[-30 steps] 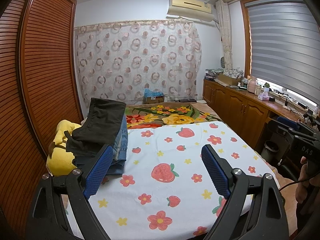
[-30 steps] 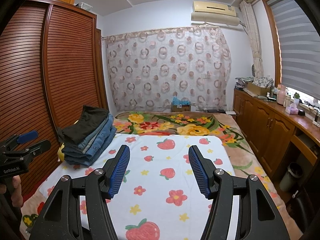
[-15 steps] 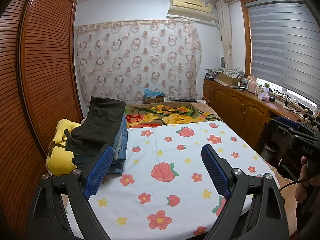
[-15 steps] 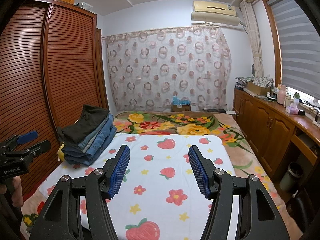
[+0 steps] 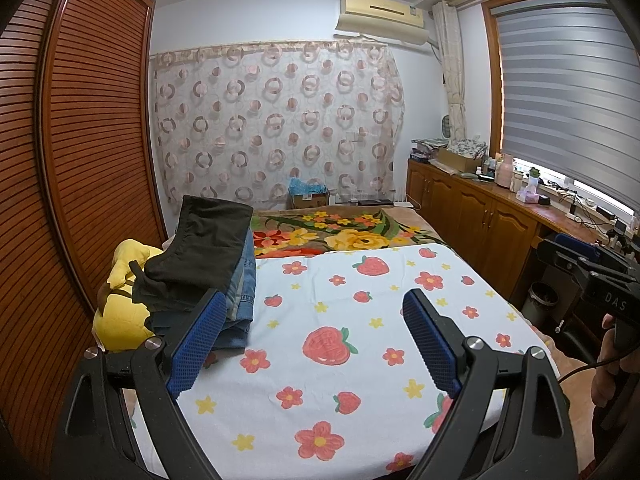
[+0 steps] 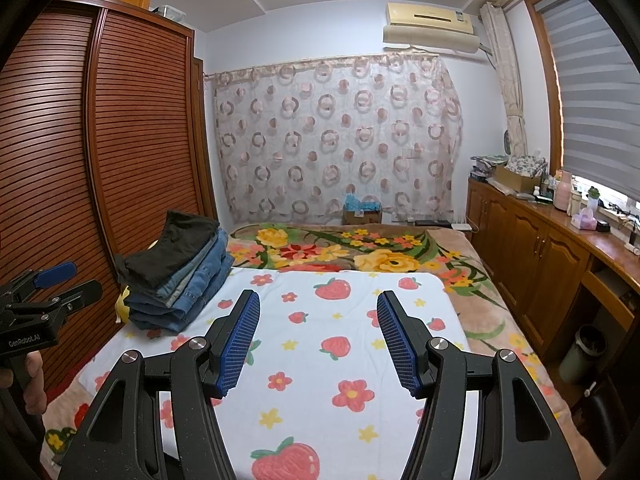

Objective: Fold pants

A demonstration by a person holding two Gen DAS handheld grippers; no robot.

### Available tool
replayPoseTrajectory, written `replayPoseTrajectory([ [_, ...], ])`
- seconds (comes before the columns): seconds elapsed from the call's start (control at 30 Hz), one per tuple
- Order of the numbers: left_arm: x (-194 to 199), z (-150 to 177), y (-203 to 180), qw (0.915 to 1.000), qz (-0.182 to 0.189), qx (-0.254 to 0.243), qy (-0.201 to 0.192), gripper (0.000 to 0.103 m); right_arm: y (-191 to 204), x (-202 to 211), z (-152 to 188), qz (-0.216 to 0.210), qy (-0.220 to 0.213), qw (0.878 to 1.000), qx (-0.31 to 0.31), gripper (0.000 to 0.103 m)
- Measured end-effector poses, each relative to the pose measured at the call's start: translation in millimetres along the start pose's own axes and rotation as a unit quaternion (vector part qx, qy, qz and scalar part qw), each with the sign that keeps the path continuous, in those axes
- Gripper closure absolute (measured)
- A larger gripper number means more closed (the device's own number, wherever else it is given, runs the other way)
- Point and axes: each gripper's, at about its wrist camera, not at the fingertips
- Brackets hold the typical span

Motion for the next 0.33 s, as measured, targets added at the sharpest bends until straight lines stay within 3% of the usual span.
replayPoseTrajectory([
  [0.33,0.1,-0.3,0.1,1.0000,0.000,0.000,0.000,0.013,-0.1,0.4,0.1,0.000,0.000,1.000,0.000,0.040],
])
Point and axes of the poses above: each gripper's, at about its wrist camera, not at the fingertips, and x roughly against the way its jaws point, y to its left, z to its underside, and after that the axes turned 14 degrees about -y, right-handed
